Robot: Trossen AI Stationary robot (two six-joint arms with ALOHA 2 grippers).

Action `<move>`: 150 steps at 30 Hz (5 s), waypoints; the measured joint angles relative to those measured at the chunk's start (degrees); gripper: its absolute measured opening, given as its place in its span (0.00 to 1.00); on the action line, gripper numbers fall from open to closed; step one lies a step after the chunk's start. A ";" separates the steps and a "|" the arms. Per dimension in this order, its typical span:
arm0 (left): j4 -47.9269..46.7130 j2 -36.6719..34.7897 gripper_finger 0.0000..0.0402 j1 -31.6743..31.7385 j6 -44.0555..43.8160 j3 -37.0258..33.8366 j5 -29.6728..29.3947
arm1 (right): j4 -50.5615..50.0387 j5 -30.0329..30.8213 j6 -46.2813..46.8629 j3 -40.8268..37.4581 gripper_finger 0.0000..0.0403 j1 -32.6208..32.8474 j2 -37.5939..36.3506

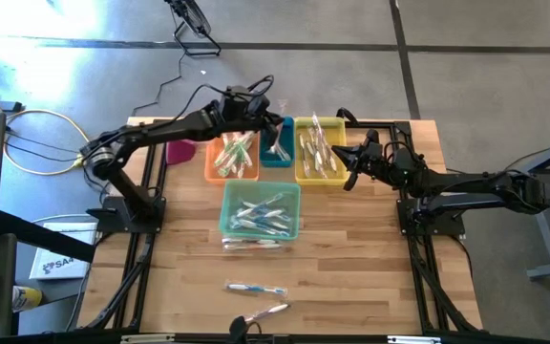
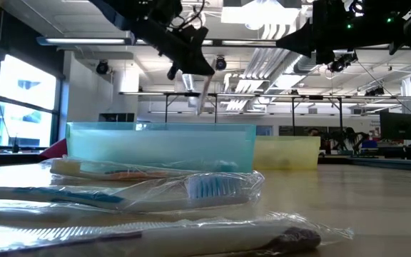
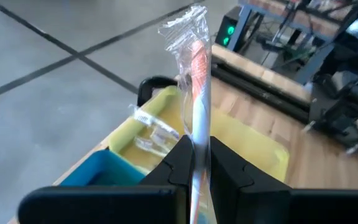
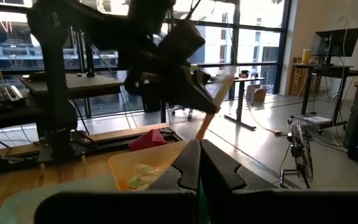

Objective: Pick & Place Toothbrushes
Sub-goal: Put the orange toothbrush into the blue bin

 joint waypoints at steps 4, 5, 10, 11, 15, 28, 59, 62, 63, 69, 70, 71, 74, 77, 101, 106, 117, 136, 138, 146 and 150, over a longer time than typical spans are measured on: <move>2.72 3.50 0.06 0.74 0.21 0.06 0.04 | 0.10 0.09 0.00 0.00 0.01 0.02 -0.01; 2.49 4.19 0.06 1.24 0.12 0.01 0.08 | 0.12 0.13 0.00 0.00 0.01 0.00 0.00; 2.21 7.32 0.06 3.48 -1.48 0.00 -0.50 | 0.14 0.13 -0.34 0.00 0.01 0.01 -0.02; 2.23 7.90 0.06 3.88 -1.97 -0.02 -0.51 | 0.14 0.15 -0.62 0.00 0.01 0.00 -0.01; 2.68 9.66 0.06 5.39 -2.87 -0.02 -0.68 | 0.14 0.13 -1.29 0.00 0.01 0.00 -0.02; 2.34 13.91 0.06 6.77 -4.39 -0.02 -0.95 | 0.14 0.12 -1.31 -0.01 0.01 0.02 -0.01; 1.21 15.83 0.41 6.66 -3.04 0.00 -1.98 | 0.15 0.13 -1.51 -0.02 0.01 0.02 0.00; 0.86 15.83 0.41 6.39 -3.04 0.00 -1.99 | 0.14 0.13 -1.50 -0.02 0.01 0.02 0.00; 0.77 15.81 0.41 6.25 -3.04 0.00 -2.03 | 0.15 0.13 -1.51 -0.02 0.01 0.00 0.00; 0.44 15.52 0.41 5.33 -3.06 0.00 -1.64 | 0.16 0.11 -1.51 -0.02 0.01 0.02 -0.01; 0.19 15.27 0.41 5.07 -3.06 0.00 -1.46 | 0.14 0.13 -1.51 -0.02 0.01 0.02 -0.01; 0.14 15.07 0.41 5.06 -3.06 0.00 -1.40 | 0.14 0.13 -1.50 -0.02 0.01 0.00 0.00; -2.40 13.91 0.40 5.19 -3.06 -0.02 -0.86 | 0.14 0.13 -1.49 -0.02 0.01 0.00 -0.02; -4.90 12.52 0.37 5.22 -3.06 -0.02 -0.86 | 0.16 0.13 -1.49 -0.01 0.01 0.01 -0.01; -20.77 8.88 0.00 -6.46 2.85 -0.07 -5.10 | -1.02 0.09 -1.47 -0.02 0.01 0.02 0.00; -22.59 6.66 0.00 -9.90 3.35 -0.07 -10.06 | -1.93 0.09 -1.03 -0.02 0.01 0.00 0.00; -27.67 1.61 0.00 -16.50 1.23 -0.02 -12.73 | -2.15 -0.07 -1.03 -0.02 0.01 0.00 0.00; -25.42 1.60 0.00 -19.94 1.23 -0.02 -12.76 | -1.59 -0.06 -1.03 -0.02 0.01 0.02 -0.01; -25.39 1.60 0.00 -19.94 1.23 -0.02 -12.75 | -1.58 -0.04 -1.07 -0.02 0.01 0.01 -0.01; -25.15 1.60 0.00 -19.92 6.85 -0.02 -13.52 | -1.08 0.15 -1.44 -0.02 0.01 0.00 0.00; -24.67 1.60 0.00 -19.97 8.54 -0.04 -12.26 | -0.62 0.16 -1.49 -0.02 0.01 0.02 0.00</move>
